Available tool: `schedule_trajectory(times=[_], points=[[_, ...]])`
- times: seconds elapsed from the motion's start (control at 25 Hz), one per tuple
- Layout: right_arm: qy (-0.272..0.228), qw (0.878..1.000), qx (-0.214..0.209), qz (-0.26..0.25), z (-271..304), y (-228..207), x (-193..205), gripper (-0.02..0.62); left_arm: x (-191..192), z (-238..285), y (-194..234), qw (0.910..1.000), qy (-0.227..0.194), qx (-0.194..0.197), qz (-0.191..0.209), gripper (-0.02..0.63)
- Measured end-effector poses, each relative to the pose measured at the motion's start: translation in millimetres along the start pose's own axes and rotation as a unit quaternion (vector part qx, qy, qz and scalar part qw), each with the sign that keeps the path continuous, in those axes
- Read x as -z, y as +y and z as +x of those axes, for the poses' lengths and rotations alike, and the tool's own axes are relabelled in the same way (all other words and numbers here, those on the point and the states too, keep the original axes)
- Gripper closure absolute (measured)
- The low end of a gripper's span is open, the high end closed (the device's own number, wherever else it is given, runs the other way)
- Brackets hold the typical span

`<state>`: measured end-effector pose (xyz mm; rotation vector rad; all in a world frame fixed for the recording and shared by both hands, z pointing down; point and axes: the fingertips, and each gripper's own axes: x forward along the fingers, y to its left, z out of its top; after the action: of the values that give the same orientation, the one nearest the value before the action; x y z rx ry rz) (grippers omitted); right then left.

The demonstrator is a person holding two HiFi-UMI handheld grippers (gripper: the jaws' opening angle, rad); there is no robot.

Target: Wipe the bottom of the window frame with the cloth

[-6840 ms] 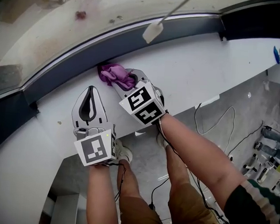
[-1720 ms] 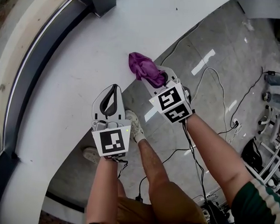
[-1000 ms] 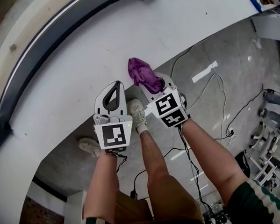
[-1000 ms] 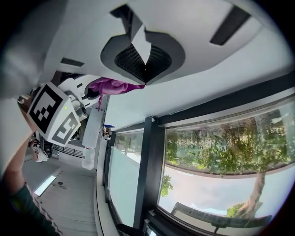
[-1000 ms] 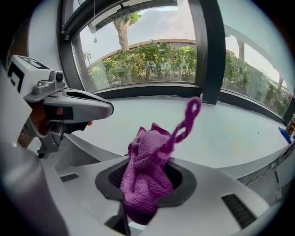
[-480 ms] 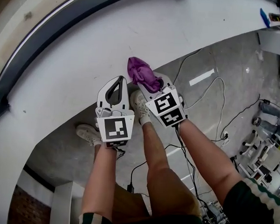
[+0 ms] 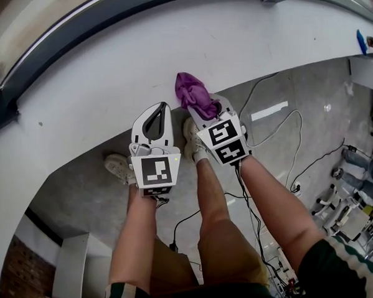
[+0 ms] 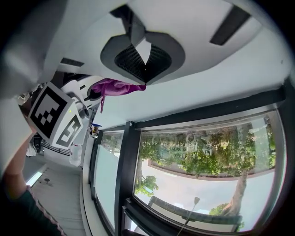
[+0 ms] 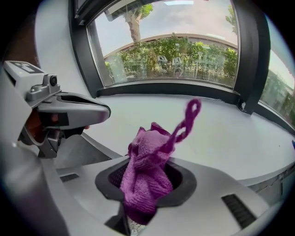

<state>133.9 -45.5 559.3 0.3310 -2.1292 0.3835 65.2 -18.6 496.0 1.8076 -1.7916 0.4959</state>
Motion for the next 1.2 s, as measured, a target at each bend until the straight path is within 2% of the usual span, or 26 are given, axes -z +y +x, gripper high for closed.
schedule_trajectory(times=[0.72, 1.2], points=[[0.023, 0.996, -0.053, -0.072, 40, 114, -34, 0.468, 30, -67, 85, 0.9976, -0.016, -0.055, -0.037, 0.597], [0.03, 0.993, -0.07, -0.096, 67, 181, -58, 0.468, 50, -115, 146, 0.9929, -0.027, -0.09, -0.073, 0.597]])
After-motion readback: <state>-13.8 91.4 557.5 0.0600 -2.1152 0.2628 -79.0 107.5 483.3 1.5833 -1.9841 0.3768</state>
